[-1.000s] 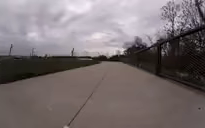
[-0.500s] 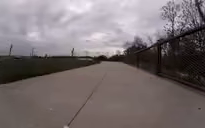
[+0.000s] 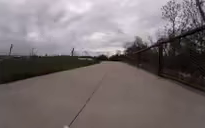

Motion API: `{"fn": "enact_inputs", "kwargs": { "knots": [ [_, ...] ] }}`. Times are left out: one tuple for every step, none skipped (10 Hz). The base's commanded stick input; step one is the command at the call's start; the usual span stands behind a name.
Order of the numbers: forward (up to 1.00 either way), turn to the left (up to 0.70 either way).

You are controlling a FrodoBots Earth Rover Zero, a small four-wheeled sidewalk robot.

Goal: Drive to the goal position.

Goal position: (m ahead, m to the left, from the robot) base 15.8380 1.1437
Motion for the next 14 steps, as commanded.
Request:
{"fn": "enact_inputs", "kwargs": {
  "knots": [
    [1.0, 0.0],
    [1.0, 0.0],
    [1.0, 0.0],
    [1.0, 0.0],
    [1.0, 0.0],
    [1.0, 0.0],
    [1.0, 0.0],
    [1.0, 0.0],
    [1.0, 0.0],
    [1.0, 0.0],
    [1.0, 0.0],
    [1.0, 0.0],
    [1.0, 0.0],
    [1.0, 0.0]
  ]
}}
